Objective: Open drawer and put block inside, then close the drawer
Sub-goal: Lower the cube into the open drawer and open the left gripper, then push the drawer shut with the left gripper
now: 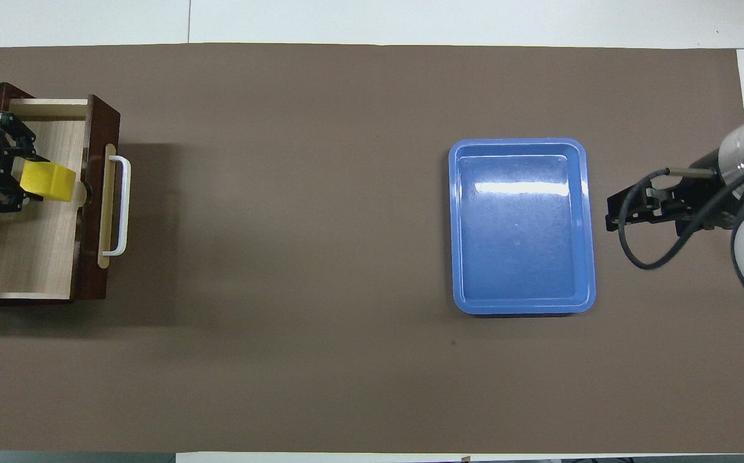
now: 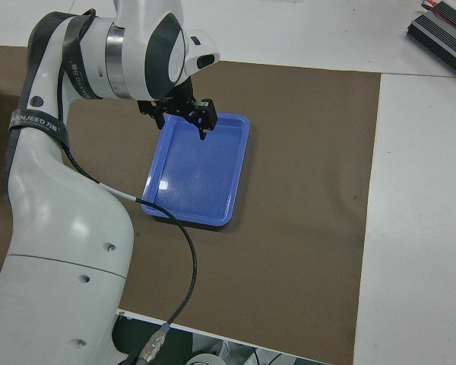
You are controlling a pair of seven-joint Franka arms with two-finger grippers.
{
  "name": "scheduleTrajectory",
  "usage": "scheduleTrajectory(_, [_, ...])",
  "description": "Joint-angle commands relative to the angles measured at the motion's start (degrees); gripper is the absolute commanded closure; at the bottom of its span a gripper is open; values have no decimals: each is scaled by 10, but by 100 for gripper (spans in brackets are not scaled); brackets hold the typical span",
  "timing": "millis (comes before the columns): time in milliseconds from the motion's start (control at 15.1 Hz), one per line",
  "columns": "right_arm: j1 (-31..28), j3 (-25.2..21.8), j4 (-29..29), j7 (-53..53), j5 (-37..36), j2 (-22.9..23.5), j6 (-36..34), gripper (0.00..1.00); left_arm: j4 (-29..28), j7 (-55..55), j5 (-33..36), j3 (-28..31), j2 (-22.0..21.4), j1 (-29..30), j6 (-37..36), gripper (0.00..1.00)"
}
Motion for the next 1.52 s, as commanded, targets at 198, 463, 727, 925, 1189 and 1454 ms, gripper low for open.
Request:
scheduleTrajectory(198, [-19, 4, -51, -108, -61, -31, 39, 0, -110, -47, -9, -3, -58, 9, 59, 100])
scheduleTrajectory(463, [-26, 3, -11, -109, -58, -10, 31, 0, -118, -63, -9, -4, -58, 9, 69, 100])
scheduleTrajectory(727, [-18, -17, 3, -110, -54, -2, 37, 0, -132, -62, -9, -4, -62, 4, 71, 100])
scheduleTrajectory(925, [-18, -16, 0, -107, -54, -2, 40, 0, -129, -63, -8, -5, -61, -1, 68, 77])
scheduleTrajectory(1189, [-17, -13, -6, -70, -43, -3, 52, 0, -57, -62, -8, -9, -53, -7, -7, 0])
scheduleTrajectory(1454, [-18, -13, -6, -54, -42, -3, 49, 0, 52, -69, -21, -10, -50, -50, -96, 0])
